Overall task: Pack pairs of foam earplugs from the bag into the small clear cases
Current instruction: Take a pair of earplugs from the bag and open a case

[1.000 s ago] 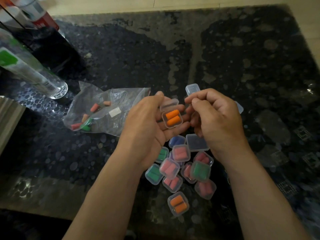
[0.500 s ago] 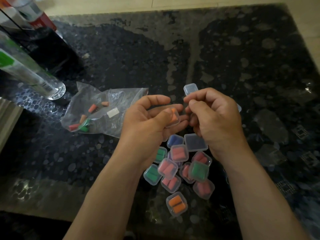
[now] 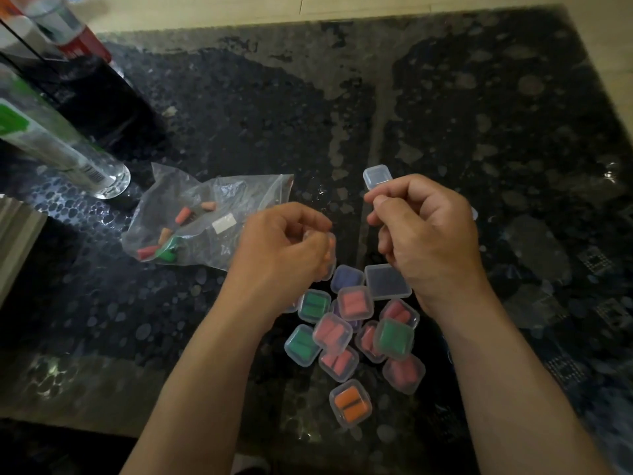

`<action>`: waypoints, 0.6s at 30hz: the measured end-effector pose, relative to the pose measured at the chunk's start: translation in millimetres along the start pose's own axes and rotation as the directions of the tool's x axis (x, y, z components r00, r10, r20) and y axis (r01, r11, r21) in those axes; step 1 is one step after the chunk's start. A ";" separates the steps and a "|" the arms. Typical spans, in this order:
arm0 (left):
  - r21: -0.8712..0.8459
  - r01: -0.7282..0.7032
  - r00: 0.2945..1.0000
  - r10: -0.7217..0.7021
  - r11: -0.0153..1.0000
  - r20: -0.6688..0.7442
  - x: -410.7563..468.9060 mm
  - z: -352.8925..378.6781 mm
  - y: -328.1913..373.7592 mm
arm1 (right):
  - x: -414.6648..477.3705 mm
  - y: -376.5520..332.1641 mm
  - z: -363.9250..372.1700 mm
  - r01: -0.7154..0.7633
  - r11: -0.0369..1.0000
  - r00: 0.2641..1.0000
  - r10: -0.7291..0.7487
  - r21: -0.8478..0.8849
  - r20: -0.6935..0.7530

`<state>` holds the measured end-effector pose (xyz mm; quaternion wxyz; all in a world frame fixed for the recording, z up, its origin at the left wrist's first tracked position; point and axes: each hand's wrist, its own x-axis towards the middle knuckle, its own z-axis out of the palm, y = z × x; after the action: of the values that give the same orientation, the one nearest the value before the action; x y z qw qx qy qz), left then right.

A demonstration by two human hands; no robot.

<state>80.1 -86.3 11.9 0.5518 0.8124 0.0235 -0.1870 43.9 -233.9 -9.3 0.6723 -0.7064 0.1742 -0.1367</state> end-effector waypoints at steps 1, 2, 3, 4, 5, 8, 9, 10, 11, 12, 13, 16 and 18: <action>0.112 -0.021 1.000 0.021 0.993 0.003 -0.2 -1.5 0.0 | 0.0 0.2 -0.2 0.002 1.000 1.000 -0.002 -0.001 -0.002; 0.244 -0.042 0.999 0.042 0.969 0.006 0.5 -3.1 -1.2 | 0.0 0.4 -0.2 0.005 1.000 1.000 -0.005 -0.003 -0.003; 0.362 -0.056 0.998 0.055 0.930 0.011 0.7 -5.0 -2.4 | -0.1 0.6 -0.2 0.008 1.000 1.000 -0.008 -0.006 -0.002; 0.442 -0.062 0.998 0.059 0.895 0.020 1.1 -6.5 -3.6 | -0.2 1.0 -0.2 0.011 1.000 1.000 -0.011 -0.011 -0.001; 0.481 -0.062 0.998 0.055 0.875 0.029 1.5 -7.6 -4.3 | -0.3 1.4 0.0 0.013 1.000 1.000 -0.013 -0.018 0.001; 0.517 -0.052 0.998 0.028 0.854 0.053 2.5 -7.6 -3.5 | -0.7 2.2 0.7 0.027 0.999 1.000 -0.027 -0.029 0.006; 0.508 -0.052 0.998 0.033 0.860 0.046 2.7 -7.8 -2.1 | -0.7 2.3 0.6 0.030 0.999 1.000 -0.030 -0.030 0.005; 0.497 -0.060 0.998 0.059 0.866 0.017 2.8 -8.3 -0.3 | -0.7 2.4 0.3 0.030 0.999 1.000 -0.030 -0.033 0.005; 0.495 -0.087 0.992 0.122 0.864 -0.039 2.5 -10.3 2.5 | -0.8 2.4 0.0 0.028 0.999 1.000 -0.028 -0.039 0.005; 0.502 -0.124 0.970 0.211 0.856 -0.118 1.6 -14.0 5.5 | -0.8 2.6 -0.1 0.025 0.999 1.000 -0.024 -0.046 0.006; 0.522 -0.162 0.930 0.306 0.837 -0.203 0.4 -19.0 8.2 | -1.0 2.7 -0.3 0.022 0.998 1.000 -0.022 -0.054 0.006; 0.680 -0.079 0.835 0.421 0.729 -0.354 2.1 -32.1 3.9 | -1.0 3.4 0.0 0.023 0.998 1.000 -0.022 -0.057 0.008; 0.758 0.079 0.880 0.312 0.648 -0.358 5.4 -35.5 -5.7 | -1.4 3.4 0.7 0.022 0.999 1.000 -0.022 -0.048 0.011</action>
<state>93.5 -52.8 16.4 0.1541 0.9864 0.0193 0.0544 42.7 -232.8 -12.6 0.6545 -0.7249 0.1662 -0.1361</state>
